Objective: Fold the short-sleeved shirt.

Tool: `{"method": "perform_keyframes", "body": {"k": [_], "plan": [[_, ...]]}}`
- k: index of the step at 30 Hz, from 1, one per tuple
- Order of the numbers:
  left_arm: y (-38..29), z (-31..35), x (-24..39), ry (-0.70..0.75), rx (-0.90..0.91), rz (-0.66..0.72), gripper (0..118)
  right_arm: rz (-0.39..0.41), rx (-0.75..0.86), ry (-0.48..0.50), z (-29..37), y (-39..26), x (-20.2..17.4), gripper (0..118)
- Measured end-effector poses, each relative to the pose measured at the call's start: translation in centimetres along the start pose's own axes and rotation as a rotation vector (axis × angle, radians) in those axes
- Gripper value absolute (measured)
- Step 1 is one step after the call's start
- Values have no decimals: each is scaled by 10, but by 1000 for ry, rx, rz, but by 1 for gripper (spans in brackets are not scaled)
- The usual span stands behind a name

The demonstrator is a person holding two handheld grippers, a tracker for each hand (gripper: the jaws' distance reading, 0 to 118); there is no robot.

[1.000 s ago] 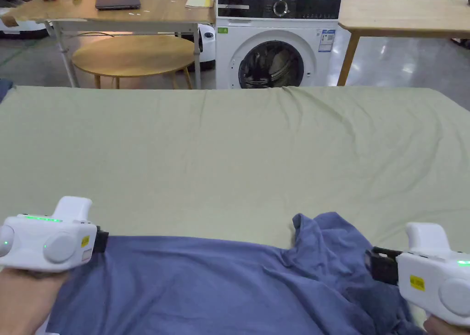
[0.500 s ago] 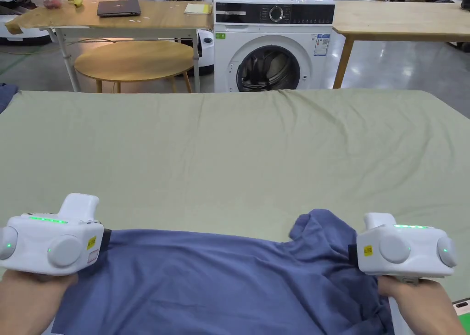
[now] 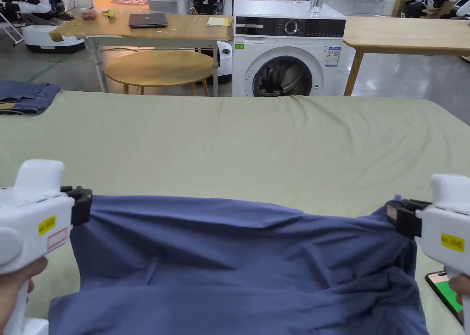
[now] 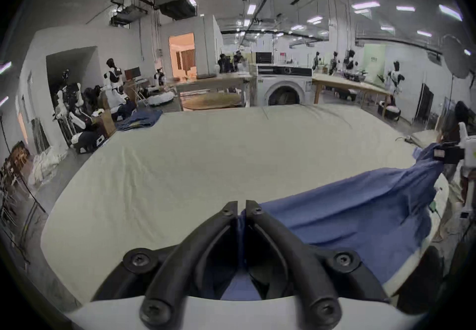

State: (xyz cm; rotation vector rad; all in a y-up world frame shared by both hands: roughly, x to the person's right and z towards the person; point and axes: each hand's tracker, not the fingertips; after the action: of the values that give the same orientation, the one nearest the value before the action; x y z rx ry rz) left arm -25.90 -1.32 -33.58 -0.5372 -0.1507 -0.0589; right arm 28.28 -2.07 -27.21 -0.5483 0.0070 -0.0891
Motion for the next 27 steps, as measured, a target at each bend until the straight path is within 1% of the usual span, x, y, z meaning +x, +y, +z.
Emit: {"method": "perform_keyframes", "body": {"k": [3,5,7,9,11,12,13,14,15,16,17,18,19,23,26,27], "plan": [[-40,19,-24,-3,-24,14,0,34,2,-13,31,-37,-5,0],[-72,28,-31,35,-89,-20,0,66,-26,-45,36,-67,-5,0],[-102,33,-28,55,-159,-29,0,21,-84,-50,38,-100,-2,0],[-126,30,-36,43,-208,25,0,-14,-140,-67,33,-130,0,0],[-135,30,-31,39,-212,48,0,-44,-165,-78,29,-145,2,0],[-136,30,-30,44,-209,51,8,-55,-169,-81,26,-148,2,2],[-134,30,-27,47,-203,55,29,-58,-166,-84,26,-147,2,15],[-125,38,-14,55,-188,56,61,-55,-163,-85,28,-142,0,39],[-116,41,-6,73,-160,54,99,-46,-155,-90,31,-134,-4,76],[-106,43,2,75,-131,38,108,-27,-129,-94,34,-123,-11,84],[-97,45,12,69,-94,13,110,-9,-90,-88,37,-112,-17,90],[-87,48,23,66,-44,-12,110,3,-43,-72,40,-100,-25,90],[-73,50,37,56,6,-28,111,14,12,-56,43,-86,-35,100],[-27,45,88,-10,122,-52,111,45,180,-9,45,-39,-82,100],[-6,38,115,-15,162,-54,111,89,254,-34,40,-21,-112,100],[0,36,122,-19,170,-66,103,106,272,-53,39,-19,-120,95]]}}
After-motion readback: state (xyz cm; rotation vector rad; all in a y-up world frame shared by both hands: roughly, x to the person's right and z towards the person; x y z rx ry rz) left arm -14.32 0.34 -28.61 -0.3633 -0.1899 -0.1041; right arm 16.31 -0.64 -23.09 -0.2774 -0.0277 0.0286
